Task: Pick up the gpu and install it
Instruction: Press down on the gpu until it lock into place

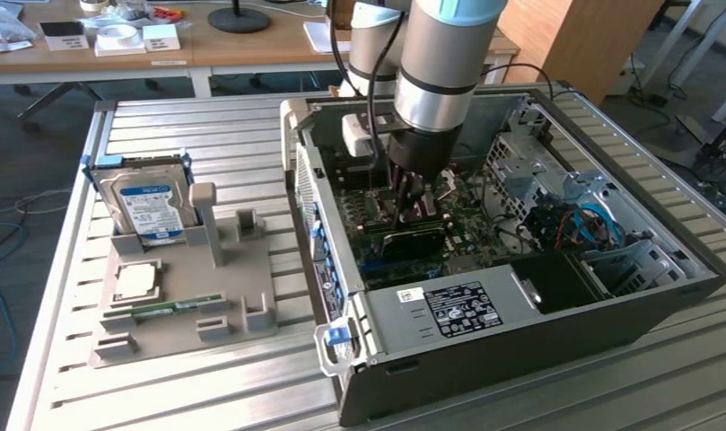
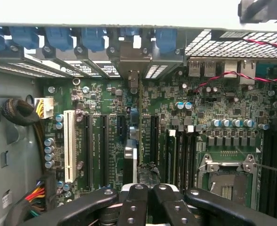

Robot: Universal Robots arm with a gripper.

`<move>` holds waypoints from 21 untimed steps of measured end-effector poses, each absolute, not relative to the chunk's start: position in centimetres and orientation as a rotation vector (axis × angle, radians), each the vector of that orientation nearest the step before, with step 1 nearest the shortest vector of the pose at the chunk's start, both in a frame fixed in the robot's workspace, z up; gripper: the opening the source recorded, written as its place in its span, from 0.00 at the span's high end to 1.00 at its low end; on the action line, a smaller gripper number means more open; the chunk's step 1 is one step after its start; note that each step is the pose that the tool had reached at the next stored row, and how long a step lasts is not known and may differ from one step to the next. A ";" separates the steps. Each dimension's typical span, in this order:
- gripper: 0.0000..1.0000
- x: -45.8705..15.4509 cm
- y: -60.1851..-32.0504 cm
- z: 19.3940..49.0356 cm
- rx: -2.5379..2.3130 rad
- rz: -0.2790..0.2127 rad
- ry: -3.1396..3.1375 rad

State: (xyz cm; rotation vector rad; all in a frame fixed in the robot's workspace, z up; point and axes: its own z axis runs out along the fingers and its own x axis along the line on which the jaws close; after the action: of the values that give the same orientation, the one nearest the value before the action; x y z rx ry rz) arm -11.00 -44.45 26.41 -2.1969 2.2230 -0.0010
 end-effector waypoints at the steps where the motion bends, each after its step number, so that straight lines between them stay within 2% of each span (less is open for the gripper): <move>1: 0.89 -11.0 -44.5 26.4 -2.197 -0.001 2.223; 21: 0.89 -11.0 -44.5 26.5 -2.197 -0.001 2.223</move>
State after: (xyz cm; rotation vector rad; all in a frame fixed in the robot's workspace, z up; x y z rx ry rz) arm -10.97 -44.53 26.54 -2.1970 2.2228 -0.0010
